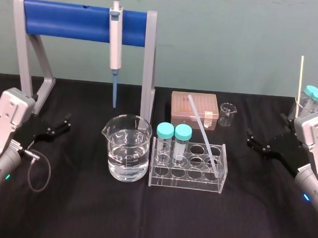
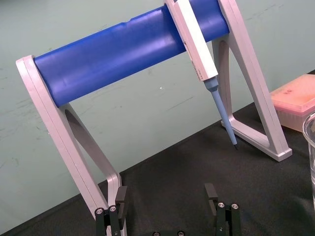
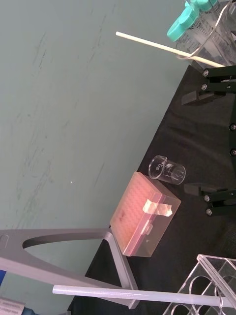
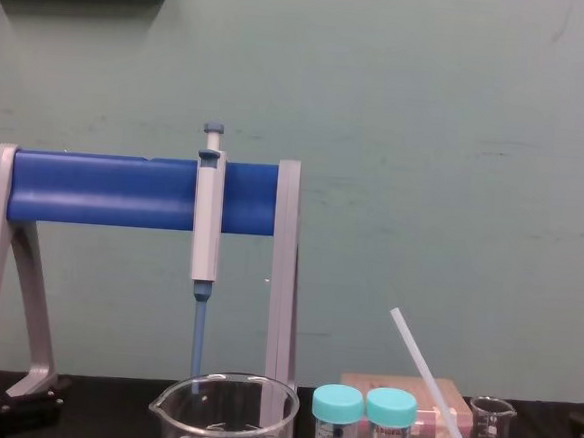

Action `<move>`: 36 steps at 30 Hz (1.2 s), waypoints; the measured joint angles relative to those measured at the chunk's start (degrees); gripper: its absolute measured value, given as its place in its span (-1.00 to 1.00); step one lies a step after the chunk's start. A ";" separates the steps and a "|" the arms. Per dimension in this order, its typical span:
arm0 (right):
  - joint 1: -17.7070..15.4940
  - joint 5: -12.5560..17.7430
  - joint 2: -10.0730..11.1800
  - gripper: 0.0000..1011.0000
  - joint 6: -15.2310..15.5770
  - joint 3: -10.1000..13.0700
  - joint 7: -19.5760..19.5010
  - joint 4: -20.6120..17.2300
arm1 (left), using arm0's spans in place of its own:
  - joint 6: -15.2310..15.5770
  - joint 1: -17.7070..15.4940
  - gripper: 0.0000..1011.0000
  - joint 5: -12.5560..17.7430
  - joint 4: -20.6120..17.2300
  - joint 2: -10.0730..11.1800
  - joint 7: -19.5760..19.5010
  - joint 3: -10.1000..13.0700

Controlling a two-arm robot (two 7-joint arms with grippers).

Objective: Pick up the stirring rod with one hand, then place it down.

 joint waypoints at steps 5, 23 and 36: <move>0.00 0.00 0.00 0.98 0.00 0.00 0.00 0.00 | 0.00 0.00 0.98 0.00 0.00 0.00 0.00 0.00; 0.00 0.00 0.00 0.98 0.00 0.00 0.00 0.00 | 0.00 0.00 0.98 0.00 0.00 0.00 0.00 0.00; 0.00 0.00 0.00 0.98 0.00 0.00 0.00 0.00 | 0.00 0.00 0.98 0.00 0.00 0.00 0.00 0.00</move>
